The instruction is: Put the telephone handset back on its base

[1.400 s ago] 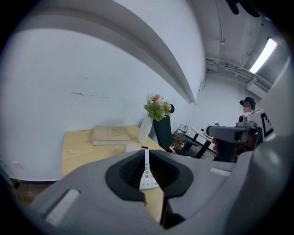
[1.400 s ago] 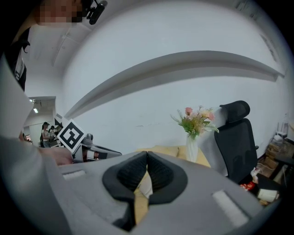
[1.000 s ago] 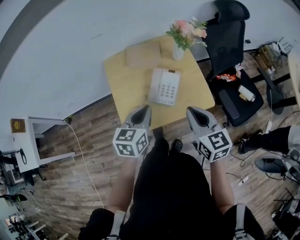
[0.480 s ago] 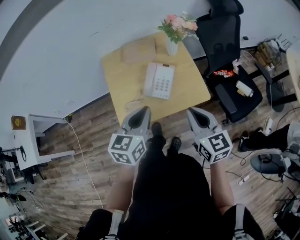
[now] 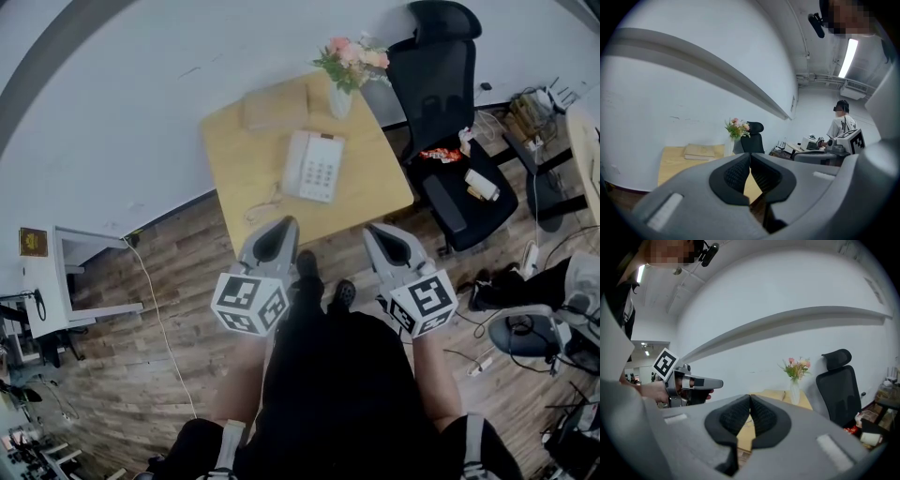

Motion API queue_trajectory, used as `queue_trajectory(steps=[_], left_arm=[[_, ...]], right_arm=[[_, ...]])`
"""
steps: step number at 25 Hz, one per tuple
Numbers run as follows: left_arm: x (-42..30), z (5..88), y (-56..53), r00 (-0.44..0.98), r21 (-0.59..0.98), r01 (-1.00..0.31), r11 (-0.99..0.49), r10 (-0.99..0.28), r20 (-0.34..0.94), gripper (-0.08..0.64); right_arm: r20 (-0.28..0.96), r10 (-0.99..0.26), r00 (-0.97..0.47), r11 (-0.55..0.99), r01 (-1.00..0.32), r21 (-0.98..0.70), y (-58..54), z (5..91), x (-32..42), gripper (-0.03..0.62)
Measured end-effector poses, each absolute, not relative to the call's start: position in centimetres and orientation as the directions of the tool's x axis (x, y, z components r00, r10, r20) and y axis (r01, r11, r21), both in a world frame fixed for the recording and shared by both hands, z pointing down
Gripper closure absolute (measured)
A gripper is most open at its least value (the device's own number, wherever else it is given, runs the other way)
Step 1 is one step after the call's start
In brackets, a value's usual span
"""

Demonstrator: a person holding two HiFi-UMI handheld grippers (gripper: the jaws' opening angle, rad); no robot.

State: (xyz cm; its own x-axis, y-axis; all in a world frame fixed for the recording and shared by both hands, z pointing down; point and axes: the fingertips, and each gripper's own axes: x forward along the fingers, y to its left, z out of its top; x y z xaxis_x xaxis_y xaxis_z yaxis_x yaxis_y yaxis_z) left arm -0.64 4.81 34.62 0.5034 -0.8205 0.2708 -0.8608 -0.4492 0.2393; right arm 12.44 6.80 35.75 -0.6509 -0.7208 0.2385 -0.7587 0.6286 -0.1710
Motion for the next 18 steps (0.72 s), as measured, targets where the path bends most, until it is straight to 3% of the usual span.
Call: queue_trajectory(steps=[18], left_arm=[[0.43,34.84,5.75,0.521,0.243,-0.851,-0.466,-0.807,0.277,0.543]], right_arm=[[0.25,-0.716,-0.652,0.635,-0.757,-0.155,7.64,35.62,13.0,0.589]])
